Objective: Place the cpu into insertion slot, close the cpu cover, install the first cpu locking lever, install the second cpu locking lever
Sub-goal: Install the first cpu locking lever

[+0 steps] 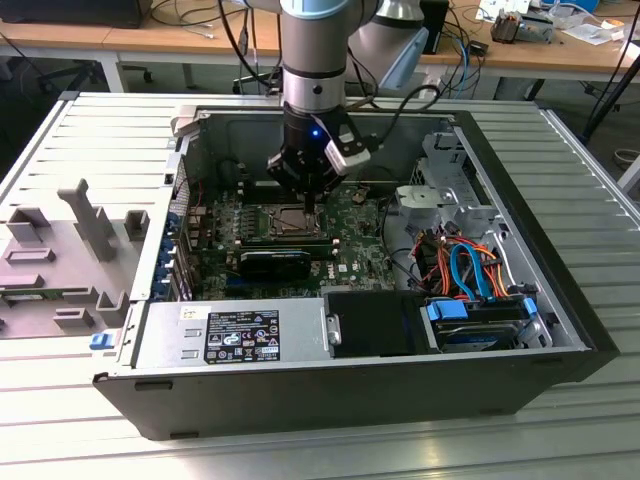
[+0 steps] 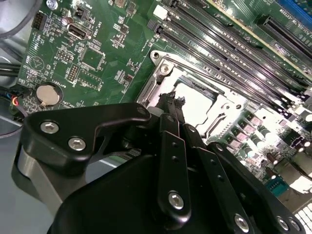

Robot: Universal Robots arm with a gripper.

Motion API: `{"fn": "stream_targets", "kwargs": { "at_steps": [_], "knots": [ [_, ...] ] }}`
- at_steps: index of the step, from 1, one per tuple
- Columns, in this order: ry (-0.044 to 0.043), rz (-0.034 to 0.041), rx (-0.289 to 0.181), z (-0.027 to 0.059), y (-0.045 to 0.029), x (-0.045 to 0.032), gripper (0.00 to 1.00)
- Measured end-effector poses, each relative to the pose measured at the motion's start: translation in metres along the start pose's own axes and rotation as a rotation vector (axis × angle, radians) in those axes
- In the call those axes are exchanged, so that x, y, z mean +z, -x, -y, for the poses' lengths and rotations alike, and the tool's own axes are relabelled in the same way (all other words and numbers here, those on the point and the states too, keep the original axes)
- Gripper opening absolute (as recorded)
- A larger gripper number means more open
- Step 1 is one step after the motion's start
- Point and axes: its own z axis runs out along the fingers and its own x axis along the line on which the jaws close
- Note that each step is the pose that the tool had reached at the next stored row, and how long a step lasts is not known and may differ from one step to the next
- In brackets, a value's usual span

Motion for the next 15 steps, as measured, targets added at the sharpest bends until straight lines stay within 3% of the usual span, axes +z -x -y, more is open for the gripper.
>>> {"fn": "stream_targets", "kwargs": {
  "at_steps": [5, 12, 15],
  "knots": [
    [-0.0001, 0.0000, 0.000, 0.0007, 0.0001, -0.0051, 0.11],
    [0.0000, 0.0000, 0.000, 0.0018, 0.0002, -0.0191, 0.11],
    [0.0004, 0.0001, 0.000, 0.0018, 0.0003, -0.0195, 0.11]
  ]
}}
